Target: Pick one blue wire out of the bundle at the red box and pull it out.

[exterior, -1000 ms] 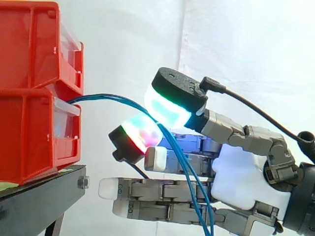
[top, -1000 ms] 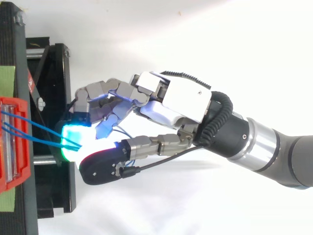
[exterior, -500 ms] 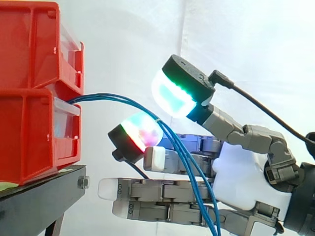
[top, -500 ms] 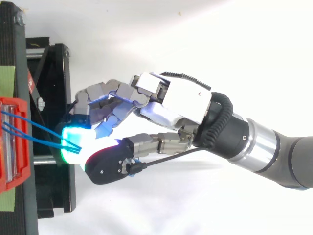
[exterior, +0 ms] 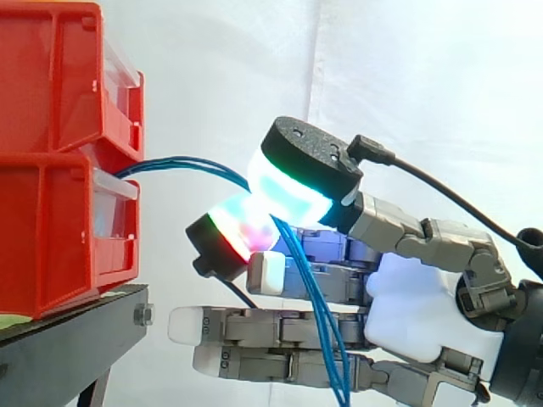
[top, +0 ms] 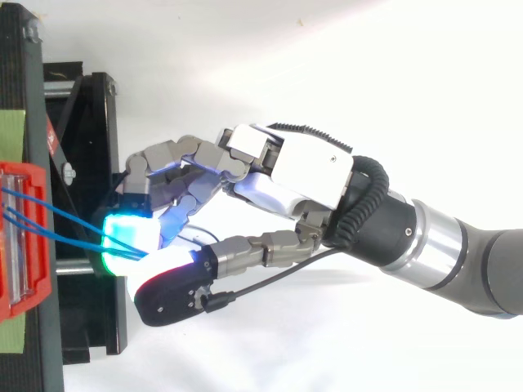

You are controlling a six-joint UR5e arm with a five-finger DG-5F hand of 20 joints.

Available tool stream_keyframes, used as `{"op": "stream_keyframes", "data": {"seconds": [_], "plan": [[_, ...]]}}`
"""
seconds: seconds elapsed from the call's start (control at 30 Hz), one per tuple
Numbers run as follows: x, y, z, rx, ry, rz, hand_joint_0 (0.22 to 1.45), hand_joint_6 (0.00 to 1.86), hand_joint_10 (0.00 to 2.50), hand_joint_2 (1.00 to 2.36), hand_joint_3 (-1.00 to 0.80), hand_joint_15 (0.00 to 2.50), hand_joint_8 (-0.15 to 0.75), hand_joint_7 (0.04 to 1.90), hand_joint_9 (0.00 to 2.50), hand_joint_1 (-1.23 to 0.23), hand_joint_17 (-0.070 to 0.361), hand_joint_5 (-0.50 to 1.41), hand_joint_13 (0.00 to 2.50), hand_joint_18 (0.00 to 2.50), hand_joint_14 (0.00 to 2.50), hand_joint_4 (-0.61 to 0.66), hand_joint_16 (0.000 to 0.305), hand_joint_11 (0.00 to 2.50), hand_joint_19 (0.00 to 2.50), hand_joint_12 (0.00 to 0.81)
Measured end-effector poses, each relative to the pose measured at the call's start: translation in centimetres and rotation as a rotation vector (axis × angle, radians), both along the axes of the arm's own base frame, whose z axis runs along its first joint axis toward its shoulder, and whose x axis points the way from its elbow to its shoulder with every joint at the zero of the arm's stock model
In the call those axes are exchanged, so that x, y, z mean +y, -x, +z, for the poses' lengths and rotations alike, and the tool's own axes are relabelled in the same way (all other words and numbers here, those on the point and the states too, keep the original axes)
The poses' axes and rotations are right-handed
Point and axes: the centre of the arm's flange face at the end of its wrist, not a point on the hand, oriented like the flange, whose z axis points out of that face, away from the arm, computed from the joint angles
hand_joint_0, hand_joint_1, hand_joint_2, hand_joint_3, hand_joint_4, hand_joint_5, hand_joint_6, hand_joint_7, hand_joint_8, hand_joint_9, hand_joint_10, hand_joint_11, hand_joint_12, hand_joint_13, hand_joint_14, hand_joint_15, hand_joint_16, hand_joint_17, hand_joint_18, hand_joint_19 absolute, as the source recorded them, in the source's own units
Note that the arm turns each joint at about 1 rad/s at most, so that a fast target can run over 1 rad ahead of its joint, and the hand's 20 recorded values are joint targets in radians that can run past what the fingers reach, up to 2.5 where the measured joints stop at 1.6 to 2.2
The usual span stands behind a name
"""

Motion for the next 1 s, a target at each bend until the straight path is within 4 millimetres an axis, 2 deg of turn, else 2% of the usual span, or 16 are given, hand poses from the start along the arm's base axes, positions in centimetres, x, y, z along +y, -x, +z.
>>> {"op": "stream_keyframes", "data": {"seconds": [0.07, 0.17, 0.33, 0.4, 0.5, 0.67, 0.73, 0.87, 0.9, 1.0], "plan": [[0.01, -0.01, 0.02, 0.000, 0.000, 0.000, 0.66, 0.93, 0.02, 1.01, -0.13, 0.41, 0.242, 1.18, 1.05, -0.85, 0.115, -0.15, 0.71, 0.46, 0.02, -0.07, 0.051, 0.79, 0.32, 0.342], [0.03, -0.03, 0.05, -0.002, -0.001, 0.000, 0.62, 0.90, 0.02, 1.01, -0.25, 0.37, 0.182, 1.13, 1.08, -0.84, 0.115, -0.14, 0.68, 0.45, 0.02, 0.03, 0.051, 0.71, 0.33, 0.324], [0.05, -0.05, 0.09, -0.006, -0.001, 0.000, 0.60, 0.84, 0.02, 1.01, -0.29, 0.36, 0.149, 1.26, 1.14, -0.81, 0.114, -0.12, 0.68, 0.43, 0.01, 0.06, 0.051, 0.66, 0.33, 0.313], [0.05, -0.06, 0.10, -0.007, -0.002, 0.000, 0.59, 0.83, 0.02, 1.01, -0.32, 0.36, 0.136, 1.27, 1.17, -0.76, 0.112, -0.11, 0.69, 0.43, 0.01, 0.06, 0.050, 0.65, 0.35, 0.303], [0.05, -0.07, 0.12, -0.009, -0.002, 0.001, 0.59, 0.78, 0.02, 1.01, -0.34, 0.34, 0.146, 1.26, 1.25, -0.61, 0.113, -0.08, 0.69, 0.43, 0.01, 0.09, 0.050, 0.63, 0.35, 0.294], [0.06, -0.10, 0.18, -0.012, 0.000, 0.000, 0.59, 0.76, 0.02, 1.01, -0.33, 0.35, 0.164, 1.29, 1.28, -0.53, 0.112, -0.07, 0.70, 0.43, 0.01, 0.11, 0.050, 0.65, 0.36, 0.295], [0.06, -0.12, 0.22, -0.014, 0.001, -0.001, 0.59, 0.78, 0.02, 1.01, -0.30, 0.38, 0.197, 1.33, 1.28, -0.56, 0.114, -0.07, 0.75, 0.45, 0.02, 0.11, 0.051, 0.70, 0.36, 0.315], [0.07, -0.13, 0.25, -0.015, 0.004, -0.002, 0.59, 0.88, 0.02, 1.01, -0.20, 0.52, 0.283, 1.23, 1.29, -0.69, 0.130, -0.10, 0.85, 0.55, 0.02, 0.14, 0.058, 0.88, 0.36, 0.367], [0.07, -0.13, 0.25, -0.015, 0.004, -0.003, 0.60, 0.90, 0.02, 1.01, -0.16, 0.54, 0.288, 1.20, 1.24, -0.77, 0.126, -0.12, 0.85, 0.54, 0.02, 0.15, 0.056, 0.95, 0.37, 0.369], [0.07, -0.14, 0.25, -0.015, 0.005, -0.003, 0.62, 0.91, 0.02, 1.01, -0.13, 0.54, 0.282, 1.21, 1.21, -0.81, 0.122, -0.13, 0.83, 0.53, 0.02, 0.11, 0.054, 0.98, 0.37, 0.364]]}}
